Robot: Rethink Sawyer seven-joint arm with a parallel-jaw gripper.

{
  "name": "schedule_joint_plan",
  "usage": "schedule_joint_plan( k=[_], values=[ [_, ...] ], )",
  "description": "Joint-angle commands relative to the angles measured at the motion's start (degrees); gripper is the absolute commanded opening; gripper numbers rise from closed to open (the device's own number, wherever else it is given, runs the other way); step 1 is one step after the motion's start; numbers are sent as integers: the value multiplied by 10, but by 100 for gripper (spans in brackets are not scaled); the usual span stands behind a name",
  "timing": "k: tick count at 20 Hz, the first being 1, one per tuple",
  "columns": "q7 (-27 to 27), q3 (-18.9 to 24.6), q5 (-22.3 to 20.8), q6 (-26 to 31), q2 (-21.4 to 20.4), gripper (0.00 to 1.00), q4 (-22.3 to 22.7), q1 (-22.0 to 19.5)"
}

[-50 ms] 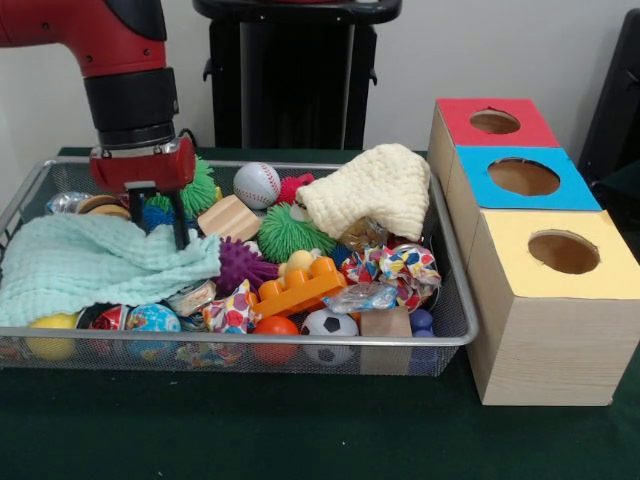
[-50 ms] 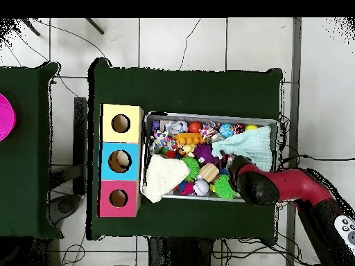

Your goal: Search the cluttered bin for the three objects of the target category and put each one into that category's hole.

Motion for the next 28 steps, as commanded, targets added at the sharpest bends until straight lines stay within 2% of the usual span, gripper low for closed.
schedule_joint_plan(
  k=[1,4,6,10,13,17,20,22,26,28],
  values=[
    [-130,14,-18,42,12,0,-55,22],
    [-88,-4,-40,8,-10,0,-43,40],
    [-52,-11,-35,-15,-18,0,-33,41],
    [-70,-5,-31,-2,-27,0,-32,43],
    [-73,6,-12,8,-47,0,-15,37],
    [-51,44,76,48,-160,0,62,24],
    [-13,42,129,56,-247,0,106,41],
    [10,37,162,53,-281,0,129,50],
    [-7,75,234,48,-315,0,173,26],
    [-10,89,268,42,-345,0,203,17]
  ],
)
